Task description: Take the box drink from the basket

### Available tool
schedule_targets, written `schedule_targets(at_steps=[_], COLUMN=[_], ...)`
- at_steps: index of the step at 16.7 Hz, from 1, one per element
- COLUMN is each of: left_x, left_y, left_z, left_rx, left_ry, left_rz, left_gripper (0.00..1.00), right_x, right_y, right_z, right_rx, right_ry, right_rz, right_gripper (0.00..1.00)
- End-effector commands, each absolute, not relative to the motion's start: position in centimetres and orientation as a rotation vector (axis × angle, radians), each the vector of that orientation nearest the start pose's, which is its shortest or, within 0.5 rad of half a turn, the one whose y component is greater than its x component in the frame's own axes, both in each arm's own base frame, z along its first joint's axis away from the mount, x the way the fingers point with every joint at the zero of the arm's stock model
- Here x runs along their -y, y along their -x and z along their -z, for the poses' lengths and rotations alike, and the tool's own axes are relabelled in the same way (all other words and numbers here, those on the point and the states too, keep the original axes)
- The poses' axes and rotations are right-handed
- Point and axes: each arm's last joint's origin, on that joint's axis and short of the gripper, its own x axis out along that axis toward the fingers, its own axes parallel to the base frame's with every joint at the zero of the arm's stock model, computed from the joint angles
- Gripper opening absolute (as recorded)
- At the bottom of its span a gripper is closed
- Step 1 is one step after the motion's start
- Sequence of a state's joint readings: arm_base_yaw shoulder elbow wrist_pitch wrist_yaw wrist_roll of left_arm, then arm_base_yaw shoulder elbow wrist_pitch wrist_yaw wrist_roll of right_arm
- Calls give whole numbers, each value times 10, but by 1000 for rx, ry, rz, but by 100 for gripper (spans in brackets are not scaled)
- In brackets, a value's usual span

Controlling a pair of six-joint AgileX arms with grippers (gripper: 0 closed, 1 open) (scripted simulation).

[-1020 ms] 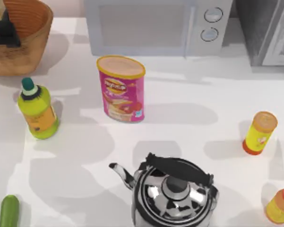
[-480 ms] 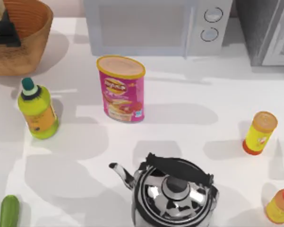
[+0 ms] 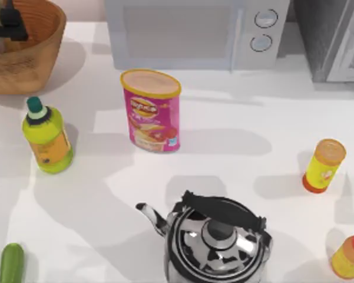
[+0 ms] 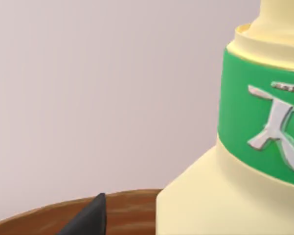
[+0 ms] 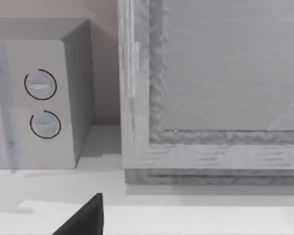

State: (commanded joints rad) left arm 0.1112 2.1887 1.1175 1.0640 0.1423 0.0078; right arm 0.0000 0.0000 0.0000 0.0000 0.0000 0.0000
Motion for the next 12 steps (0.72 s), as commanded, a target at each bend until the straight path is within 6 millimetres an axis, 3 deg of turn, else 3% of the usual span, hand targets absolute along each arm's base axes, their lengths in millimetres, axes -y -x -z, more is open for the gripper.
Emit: schedule_targets(at_steps=[6, 12], left_x=[-50, -50], left_y=[-453, -453], left_z=[-127, -127], left_rx=[-6, -6], left_ry=[6, 6], left_rz=[6, 6], left_gripper=[100, 55], right_x=[1, 1], right_y=[-106, -106], right_z=[-160, -160], right_rx=[0, 0], right_ry=[0, 0], right_rz=[0, 0], right_gripper=[100, 100])
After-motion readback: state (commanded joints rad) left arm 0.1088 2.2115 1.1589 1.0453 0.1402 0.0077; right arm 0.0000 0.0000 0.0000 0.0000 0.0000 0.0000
